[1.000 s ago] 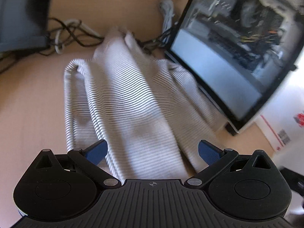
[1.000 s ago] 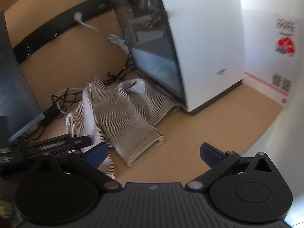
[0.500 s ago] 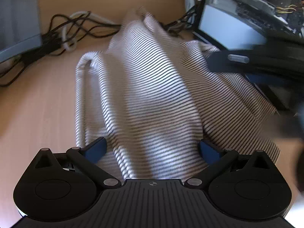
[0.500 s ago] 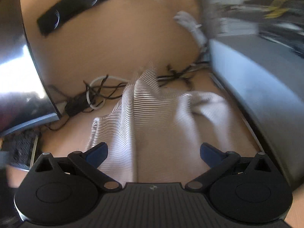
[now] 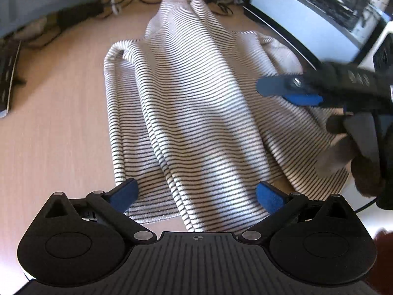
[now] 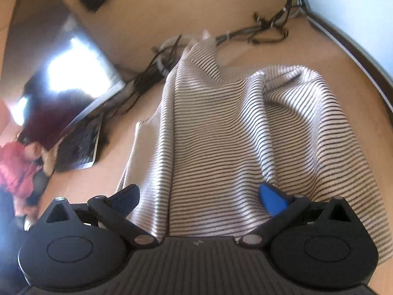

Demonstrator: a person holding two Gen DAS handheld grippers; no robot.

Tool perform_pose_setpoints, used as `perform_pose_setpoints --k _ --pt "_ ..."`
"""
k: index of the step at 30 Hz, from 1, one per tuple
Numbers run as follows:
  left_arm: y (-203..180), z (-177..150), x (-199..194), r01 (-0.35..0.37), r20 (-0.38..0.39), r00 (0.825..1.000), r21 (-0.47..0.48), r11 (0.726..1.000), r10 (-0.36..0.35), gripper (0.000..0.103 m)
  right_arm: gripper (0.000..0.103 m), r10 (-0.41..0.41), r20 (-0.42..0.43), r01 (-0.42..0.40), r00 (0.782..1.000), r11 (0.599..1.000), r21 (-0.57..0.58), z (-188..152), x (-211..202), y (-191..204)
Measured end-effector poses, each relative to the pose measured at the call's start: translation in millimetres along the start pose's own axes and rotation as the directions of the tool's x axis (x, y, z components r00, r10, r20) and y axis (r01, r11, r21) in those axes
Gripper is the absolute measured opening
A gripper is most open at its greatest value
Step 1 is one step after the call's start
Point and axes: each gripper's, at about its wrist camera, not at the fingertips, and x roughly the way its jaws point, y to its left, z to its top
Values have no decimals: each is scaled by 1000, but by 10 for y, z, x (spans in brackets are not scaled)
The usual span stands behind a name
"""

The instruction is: Fold clothes

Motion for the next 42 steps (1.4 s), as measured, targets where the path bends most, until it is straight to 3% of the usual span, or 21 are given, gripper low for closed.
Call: perform_pose_setpoints --k 5,9,12,14,17,20,21,22,23,27,30,33,35,37,39,41,42 --pt "167 -209 -240 60 19 998 -22 998 -60 103 103 -59 -25 58 998 996 -67 -272 -67 225" --pt "296 -123 -425 57 134 989 4 998 -57 103 103 -181 -78 156 980 954 -257 -318 57 462" --pt "375 -106 -545 -11 208 978 66 998 -3 103 77 -251 -3 243 968 941 -235 -330 -97 563" --pt "407 -159 -615 -63 247 968 96 993 37 103 53 -257 43 260 965 935 -241 -348 -236 720" --pt "431 -130 -609 -60 261 965 122 991 26 103 44 -209 12 208 978 961 -181 -377 -251 843" --pt "420 -176 -612 -23 275 961 179 984 -27 103 43 -241 -12 233 970 946 -224 -460 -25 1009" --pt "417 -192 -613 -11 278 959 198 980 -46 103 38 -251 -23 238 968 941 -241 -469 99 1050" --pt "413 -208 -614 1 282 957 217 976 -64 103 16 -268 -36 251 963 934 -253 -451 229 1080" --pt "409 -225 -615 13 285 955 236 972 -82 103 4 -282 -50 259 958 929 -265 -430 309 1150" --pt "327 -188 -623 -48 346 935 329 943 -73 103 4 -185 43 187 982 898 -398 -65 117 1662" --pt "258 -4 -627 -135 433 901 339 931 -28 103 4 -79 118 126 990 876 -465 378 -131 1960" --pt "208 284 -595 -258 538 841 292 921 65 103 4 34 143 42 989 865 -501 831 -220 2123" --pt "251 523 -539 -319 561 813 206 925 156 103 4 106 123 -36 987 879 -476 1082 -118 2131" --pt "359 756 -508 -343 557 797 96 934 235 103 7 170 66 -113 983 853 -510 1225 15 2147" --pt "555 922 -489 -406 550 760 -12 914 346 103 16 132 173 -16 976 836 -548 1293 -27 2113" --pt "859 1003 -519 -485 518 695 -174 857 499 103 44 39 299 131 953 839 -528 1315 -145 1951" --pt "1037 1005 -559 -492 482 679 -261 831 554 103 48 -45 327 220 944 825 -520 1258 -113 1815"
